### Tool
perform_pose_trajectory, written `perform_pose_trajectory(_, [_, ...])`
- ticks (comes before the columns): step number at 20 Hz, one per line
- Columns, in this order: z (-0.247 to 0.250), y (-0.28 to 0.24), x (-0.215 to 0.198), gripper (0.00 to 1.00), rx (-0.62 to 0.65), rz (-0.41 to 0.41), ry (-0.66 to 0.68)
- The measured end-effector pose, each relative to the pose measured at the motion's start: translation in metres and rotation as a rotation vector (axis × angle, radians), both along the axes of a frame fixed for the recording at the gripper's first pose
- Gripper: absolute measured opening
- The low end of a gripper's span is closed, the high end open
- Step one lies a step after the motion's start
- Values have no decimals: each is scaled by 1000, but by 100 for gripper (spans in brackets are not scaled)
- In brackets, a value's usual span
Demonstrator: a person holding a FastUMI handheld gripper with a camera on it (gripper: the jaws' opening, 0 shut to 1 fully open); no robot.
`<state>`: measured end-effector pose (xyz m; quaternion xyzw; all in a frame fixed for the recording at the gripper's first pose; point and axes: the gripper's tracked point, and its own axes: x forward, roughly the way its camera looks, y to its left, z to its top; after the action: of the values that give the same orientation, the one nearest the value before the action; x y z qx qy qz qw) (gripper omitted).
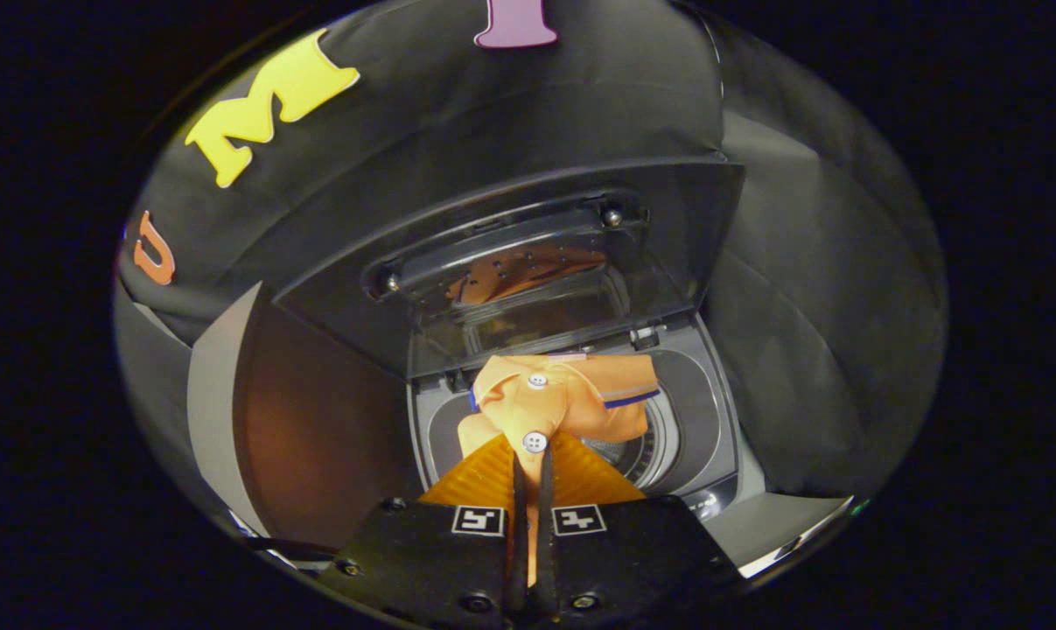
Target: Put the clothes into the washing machine and then close the washing machine lid.
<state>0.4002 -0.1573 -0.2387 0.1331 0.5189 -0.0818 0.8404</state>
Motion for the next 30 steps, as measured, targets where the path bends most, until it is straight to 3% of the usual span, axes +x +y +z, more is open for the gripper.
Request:
perform_pose_trajectory(5, [-21, -9, 3, 9, -30, -4, 33])
perform_pose_trajectory(11, [-33, -11, -2, 18, -5, -31, 82])
perform_pose_trajectory(17, [-24, -10, -7, 45, -44, -7, 60])
perform_pose_trajectory(24, [12, -1, -12, 48, -111, 37, 10])
perform_pose_trajectory(30, [66, 8, 13, 48, -144, 82, -113])
